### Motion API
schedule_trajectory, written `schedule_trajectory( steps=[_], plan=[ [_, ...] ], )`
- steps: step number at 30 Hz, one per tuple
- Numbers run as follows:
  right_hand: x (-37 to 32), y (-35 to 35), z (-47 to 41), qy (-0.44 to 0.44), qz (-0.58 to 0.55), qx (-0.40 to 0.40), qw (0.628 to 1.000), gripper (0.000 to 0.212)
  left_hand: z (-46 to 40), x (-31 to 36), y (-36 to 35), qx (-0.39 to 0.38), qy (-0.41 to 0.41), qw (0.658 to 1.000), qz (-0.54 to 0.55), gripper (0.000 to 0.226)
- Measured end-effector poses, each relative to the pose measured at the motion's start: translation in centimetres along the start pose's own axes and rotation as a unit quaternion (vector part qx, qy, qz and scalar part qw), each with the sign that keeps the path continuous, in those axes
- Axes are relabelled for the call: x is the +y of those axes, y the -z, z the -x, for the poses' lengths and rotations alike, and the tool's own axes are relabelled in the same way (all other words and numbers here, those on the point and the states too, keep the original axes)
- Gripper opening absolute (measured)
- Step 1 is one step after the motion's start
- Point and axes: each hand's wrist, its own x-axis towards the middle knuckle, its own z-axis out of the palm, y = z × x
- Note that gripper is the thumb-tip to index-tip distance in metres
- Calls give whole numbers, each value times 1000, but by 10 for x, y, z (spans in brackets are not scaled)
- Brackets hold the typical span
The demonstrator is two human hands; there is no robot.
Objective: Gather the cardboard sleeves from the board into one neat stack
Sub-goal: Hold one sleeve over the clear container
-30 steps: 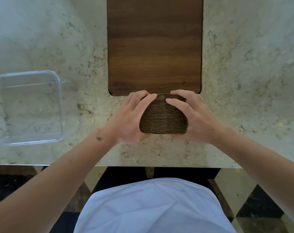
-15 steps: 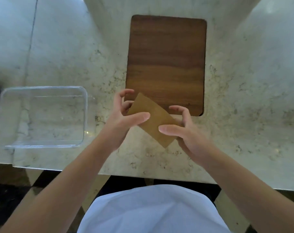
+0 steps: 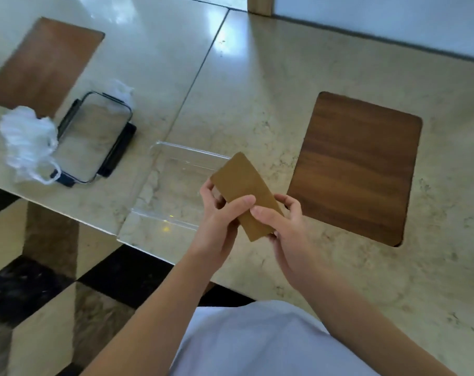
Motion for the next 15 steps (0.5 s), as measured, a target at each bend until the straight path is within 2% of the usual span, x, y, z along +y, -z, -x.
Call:
schedule_trajectory(
  steps=[2,4,6,9,12,15],
  plan=[
    [2,-23,-7,-29,50,-23,998,113,2,11,23,30,-1,1000,-5,81],
    [1,-41,-16,-71,128,-66,987,104,2,20,48,50,1,999,-14,83],
    [-6,-56,-27,-106,206,-109,967,91,-2,31,72,41,9,999,-33,87],
    [-21,-80,-44,-121,284,-153,939,85,-15,50,103,-1,40,997,-70,97],
    [-33,-105,-62,-113,312,-175,927,81,-32,72,122,-28,50,992,-108,100],
    [-31,-126,-85,-141,238,-160,948,62,-53,92,139,-12,82,989,-123,99]
  ],
)
